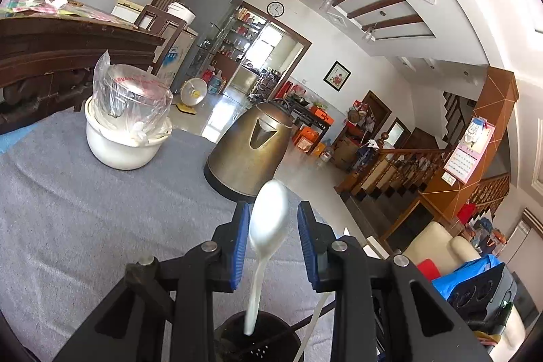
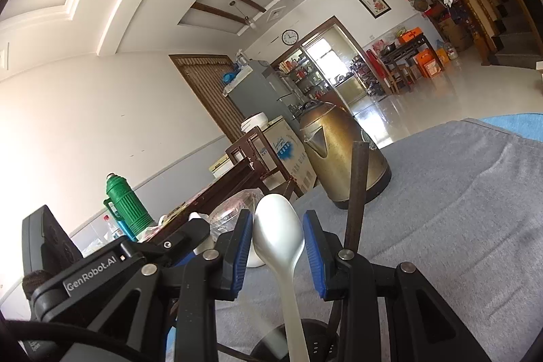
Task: Organize utensils
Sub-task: 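Lower the spoons into the grey cup and open both grippers, then move both grippers toward the dark chopsticks lying beside the grey cup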
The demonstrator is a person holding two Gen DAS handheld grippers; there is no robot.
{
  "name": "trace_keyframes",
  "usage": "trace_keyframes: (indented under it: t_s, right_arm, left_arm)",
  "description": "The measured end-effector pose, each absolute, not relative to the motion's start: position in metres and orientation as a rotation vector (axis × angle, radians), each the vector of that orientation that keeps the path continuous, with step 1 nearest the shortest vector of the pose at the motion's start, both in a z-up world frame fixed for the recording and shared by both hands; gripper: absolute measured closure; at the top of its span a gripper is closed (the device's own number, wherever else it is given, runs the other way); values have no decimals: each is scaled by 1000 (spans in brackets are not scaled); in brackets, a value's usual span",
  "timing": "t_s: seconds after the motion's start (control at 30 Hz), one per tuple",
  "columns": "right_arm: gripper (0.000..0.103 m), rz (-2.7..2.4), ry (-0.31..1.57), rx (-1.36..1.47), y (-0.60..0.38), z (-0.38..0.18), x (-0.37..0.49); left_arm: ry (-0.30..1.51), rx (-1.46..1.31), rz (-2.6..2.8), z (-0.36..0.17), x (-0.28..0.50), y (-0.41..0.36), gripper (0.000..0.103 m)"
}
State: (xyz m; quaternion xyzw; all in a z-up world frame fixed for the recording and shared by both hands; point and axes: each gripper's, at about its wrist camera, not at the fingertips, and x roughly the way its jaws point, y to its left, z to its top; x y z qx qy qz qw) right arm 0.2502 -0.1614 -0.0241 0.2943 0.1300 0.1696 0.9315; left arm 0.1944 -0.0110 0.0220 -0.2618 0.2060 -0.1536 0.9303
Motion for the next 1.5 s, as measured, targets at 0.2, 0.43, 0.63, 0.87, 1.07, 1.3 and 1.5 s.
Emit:
trace_keyframes:
  t_s: [0.2,0.43,0.63,0.87,1.07,1.3,1.5]
  right_arm:
    - [69,367,292,617,-164,-25,249]
    - [47,397,294,655,-170,-13,238]
    - [47,424,242,625,-179,12,202]
    - [44,421,292,588,-205,10,147]
    - [44,338,466,518,-210,-33,121]
    - [44,289,651,540,-214,-91,107]
    - [44,251,631,524,-221,-105,108]
  left_arm:
    - [428,-553,-320,25,189,-5,73]
    - [367,-503,-306,62,157,7,68]
    - [313,-279,-162,86,106,24,29]
    - [486,-53,-54,36,62,40,18]
    - [703,-17,-65,-19,42,26,18]
    - [781,39,-106,-49,14,-1,18]
    - [793,34,-65,-46,14,-4,18]
